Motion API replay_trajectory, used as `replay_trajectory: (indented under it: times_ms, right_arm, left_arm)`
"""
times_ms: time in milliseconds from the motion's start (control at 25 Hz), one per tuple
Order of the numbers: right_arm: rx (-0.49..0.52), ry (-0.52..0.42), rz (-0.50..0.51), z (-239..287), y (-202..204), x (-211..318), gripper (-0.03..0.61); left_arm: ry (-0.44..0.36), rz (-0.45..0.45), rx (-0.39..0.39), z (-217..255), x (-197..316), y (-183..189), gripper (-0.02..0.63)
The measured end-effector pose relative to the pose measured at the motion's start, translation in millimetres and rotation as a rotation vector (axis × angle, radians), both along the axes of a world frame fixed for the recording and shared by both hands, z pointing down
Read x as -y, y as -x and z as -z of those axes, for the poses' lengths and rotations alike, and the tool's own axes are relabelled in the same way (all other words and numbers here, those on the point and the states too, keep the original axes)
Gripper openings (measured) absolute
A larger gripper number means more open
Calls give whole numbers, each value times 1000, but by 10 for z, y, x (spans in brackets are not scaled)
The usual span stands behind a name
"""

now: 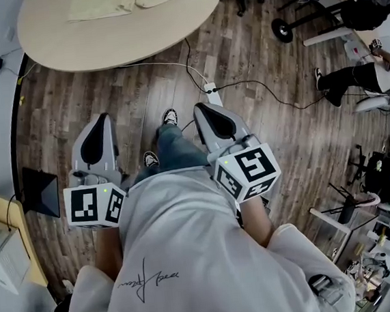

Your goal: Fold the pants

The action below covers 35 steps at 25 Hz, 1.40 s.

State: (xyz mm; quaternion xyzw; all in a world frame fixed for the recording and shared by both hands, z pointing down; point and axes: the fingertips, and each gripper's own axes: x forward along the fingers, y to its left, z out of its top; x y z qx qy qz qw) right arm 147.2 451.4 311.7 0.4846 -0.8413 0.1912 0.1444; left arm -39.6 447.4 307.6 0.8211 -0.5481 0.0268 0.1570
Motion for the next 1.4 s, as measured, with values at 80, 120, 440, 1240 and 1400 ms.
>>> replay_trajectory:
  times_ms: [80, 120, 440, 1240, 1400]
  right_arm:
    - [5, 4, 11, -7, -17, 197, -7]
    - [7, 7, 17, -13, -29, 294, -8]
    - [29, 30, 39, -53, -209, 969, -8]
    - [92, 28, -79, -158, -811, 2017, -7]
    - [73, 26, -78, -146, -720, 2132, -7]
  left_arm:
    - [0, 11, 3, 17, 179, -23, 54]
    - [1, 14, 3, 22, 269, -42, 54]
    - [14, 38, 13, 70, 892, -221, 54]
    - [-62, 120, 62, 328, 1839, -438, 54]
    - [-67, 126, 49, 304, 1977, -306, 54]
